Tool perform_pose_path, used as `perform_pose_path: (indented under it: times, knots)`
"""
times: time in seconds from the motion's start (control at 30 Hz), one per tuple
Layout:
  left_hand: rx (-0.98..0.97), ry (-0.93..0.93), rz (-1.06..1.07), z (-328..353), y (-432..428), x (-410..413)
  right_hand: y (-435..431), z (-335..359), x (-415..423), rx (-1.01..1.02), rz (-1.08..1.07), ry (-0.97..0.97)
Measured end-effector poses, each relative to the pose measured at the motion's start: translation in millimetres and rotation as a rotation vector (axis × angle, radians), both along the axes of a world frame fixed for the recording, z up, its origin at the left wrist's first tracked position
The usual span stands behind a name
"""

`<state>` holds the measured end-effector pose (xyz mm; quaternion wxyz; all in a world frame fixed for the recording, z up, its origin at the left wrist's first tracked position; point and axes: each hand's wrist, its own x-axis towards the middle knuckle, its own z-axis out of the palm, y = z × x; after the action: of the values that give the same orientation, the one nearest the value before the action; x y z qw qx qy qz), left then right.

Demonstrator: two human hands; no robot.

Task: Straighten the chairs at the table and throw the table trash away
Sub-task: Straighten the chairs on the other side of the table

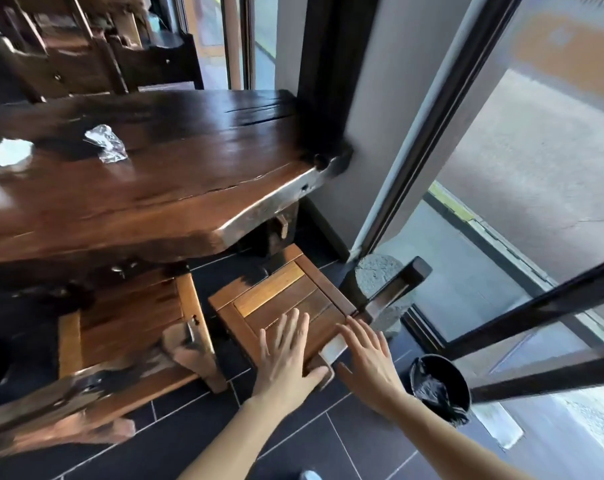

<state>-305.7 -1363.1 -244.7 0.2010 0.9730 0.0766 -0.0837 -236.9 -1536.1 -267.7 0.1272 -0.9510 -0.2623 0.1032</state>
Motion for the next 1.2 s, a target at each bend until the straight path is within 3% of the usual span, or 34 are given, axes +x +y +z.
perform_pose_path:
  times: [0.17,0.3,0.57,0.73,0.87,1.0,1.2]
  knots:
    - [0.107,0.162,-0.203,-5.7,-31.3,22.9,-61.8,-8.6,47.5,-0.044,-0.102,0.018]
    - [0.137,0.289,-0.337,-27.0,-43.5,35.9,-57.0,-16.9,69.9,-0.02,-0.12,0.088]
    - [0.009,0.075,-0.34,-73.4,-40.6,43.2,-56.0,-28.1,136.2,-0.009,-0.032,0.072]
    - [0.028,0.127,-0.312,-64.1,-41.6,42.1,-53.7,-36.8,169.5,-0.024,-0.02,0.093]
    - [0.094,0.108,-0.226,-64.0,-46.3,39.2,-53.9,-41.6,181.6,-0.062,0.147,0.095]
    - [0.194,0.11,0.048,-54.9,-68.7,38.0,-66.7,-34.9,206.8,-0.049,0.32,0.04]
    - [0.264,0.042,0.359,-51.7,-88.2,39.8,-114.6,-18.0,252.2,-0.028,0.33,-0.046]
